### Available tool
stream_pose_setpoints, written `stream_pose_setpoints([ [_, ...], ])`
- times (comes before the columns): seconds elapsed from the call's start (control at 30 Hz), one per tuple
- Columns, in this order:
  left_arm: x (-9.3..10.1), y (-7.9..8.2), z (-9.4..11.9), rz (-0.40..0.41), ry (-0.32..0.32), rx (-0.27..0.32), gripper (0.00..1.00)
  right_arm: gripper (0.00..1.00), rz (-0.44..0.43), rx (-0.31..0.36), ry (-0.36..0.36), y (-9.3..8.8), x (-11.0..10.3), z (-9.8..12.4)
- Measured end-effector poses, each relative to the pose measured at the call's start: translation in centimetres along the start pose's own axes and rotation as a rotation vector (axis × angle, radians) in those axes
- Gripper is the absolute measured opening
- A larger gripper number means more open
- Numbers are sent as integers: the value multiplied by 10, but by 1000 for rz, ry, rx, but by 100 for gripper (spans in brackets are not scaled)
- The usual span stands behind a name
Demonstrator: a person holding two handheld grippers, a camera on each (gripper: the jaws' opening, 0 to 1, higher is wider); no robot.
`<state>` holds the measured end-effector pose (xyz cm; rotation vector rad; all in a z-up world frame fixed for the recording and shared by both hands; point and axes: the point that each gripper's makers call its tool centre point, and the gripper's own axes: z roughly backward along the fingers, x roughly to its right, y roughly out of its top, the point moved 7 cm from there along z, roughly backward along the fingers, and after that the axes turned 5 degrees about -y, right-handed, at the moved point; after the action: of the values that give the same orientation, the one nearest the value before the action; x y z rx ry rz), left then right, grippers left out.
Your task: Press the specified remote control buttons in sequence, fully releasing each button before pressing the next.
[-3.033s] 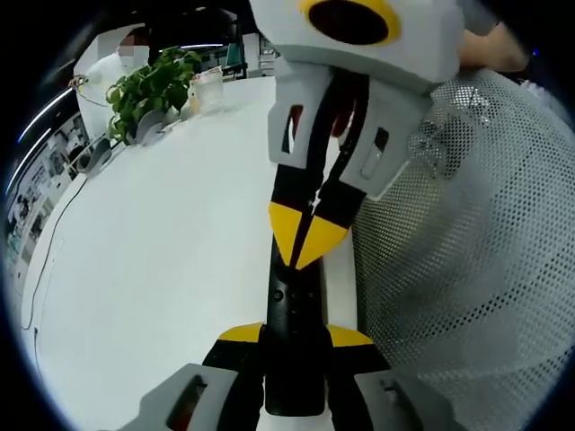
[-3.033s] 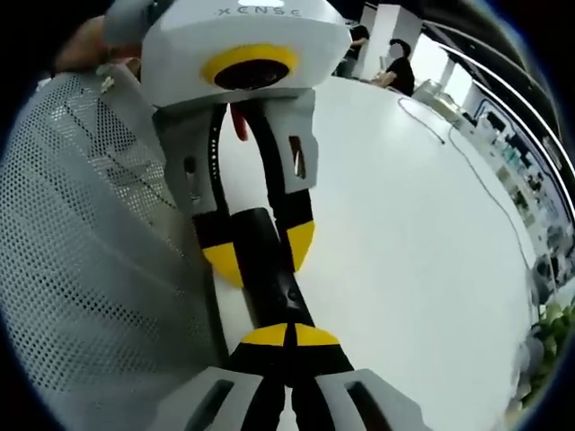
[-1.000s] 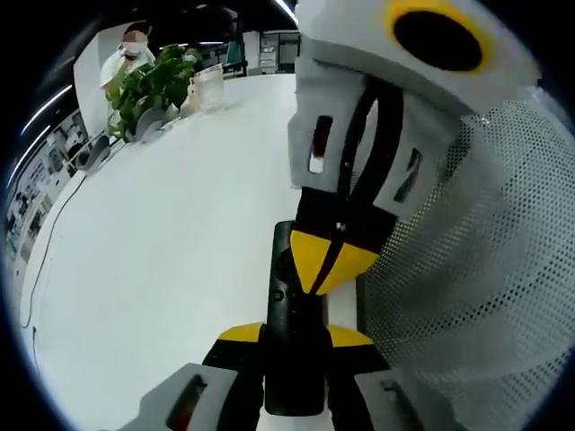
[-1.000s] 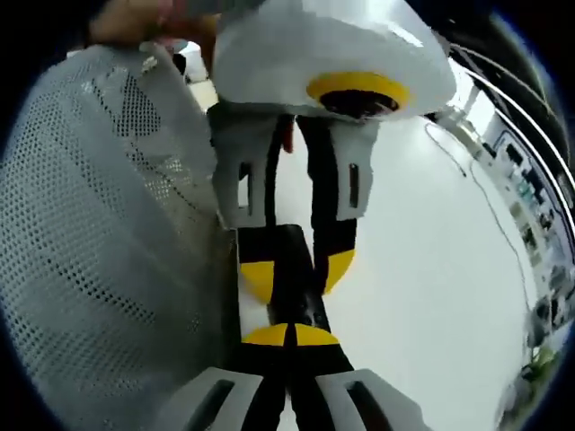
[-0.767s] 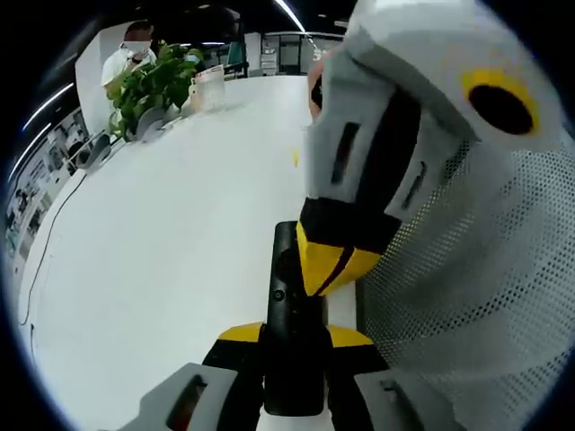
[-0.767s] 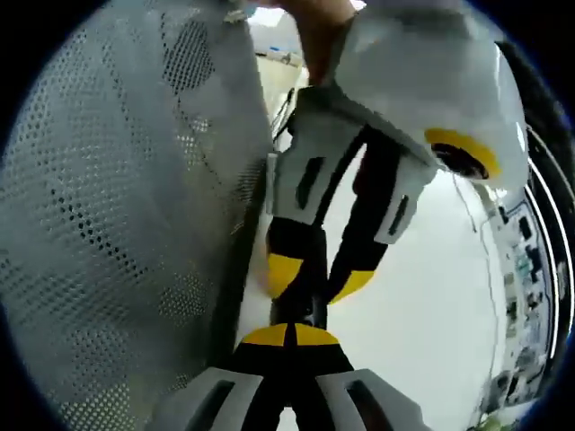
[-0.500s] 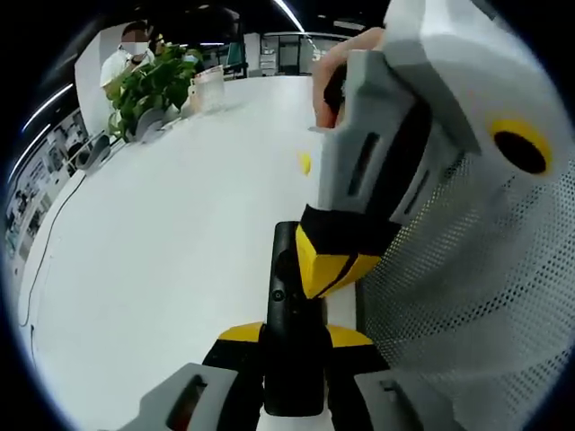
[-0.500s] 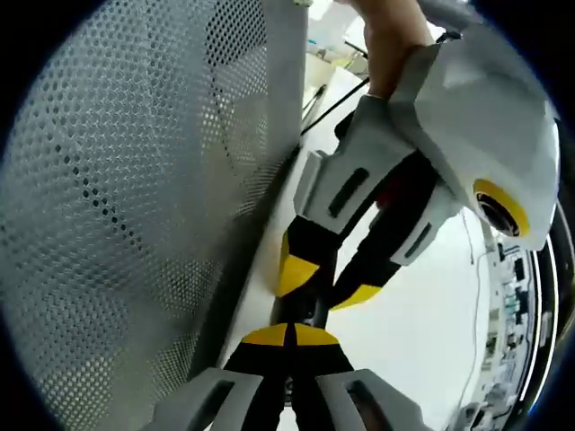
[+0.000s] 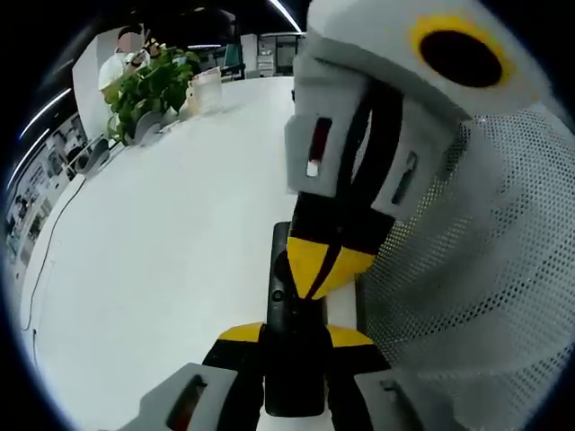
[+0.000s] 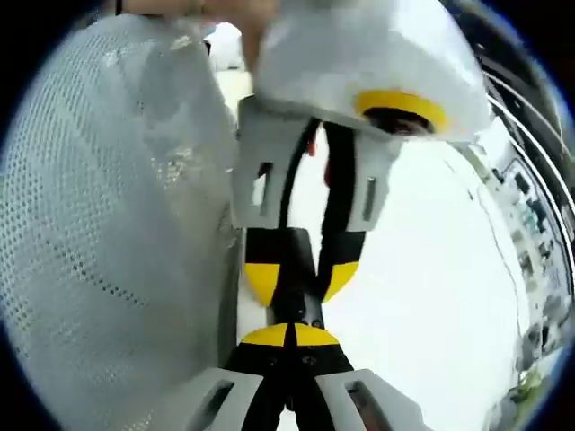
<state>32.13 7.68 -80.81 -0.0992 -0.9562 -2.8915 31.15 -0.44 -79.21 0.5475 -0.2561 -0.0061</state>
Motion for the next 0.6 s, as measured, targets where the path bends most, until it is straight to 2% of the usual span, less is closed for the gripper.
stream_pose_setpoints([
  [0.07,0,0,0,0,-1,1,25,0,-43,-6,8,-2,1,-1],
  [0.33,0,-1,1,-3,1,13,25,0,-95,-1,20,-3,3,-3],
  [0.43,0,-5,2,0,3,55,25,0,-104,-16,31,-1,4,-3],
  [0.6,1,-3,1,-1,7,56,25,0,-93,-72,52,4,6,-5],
])
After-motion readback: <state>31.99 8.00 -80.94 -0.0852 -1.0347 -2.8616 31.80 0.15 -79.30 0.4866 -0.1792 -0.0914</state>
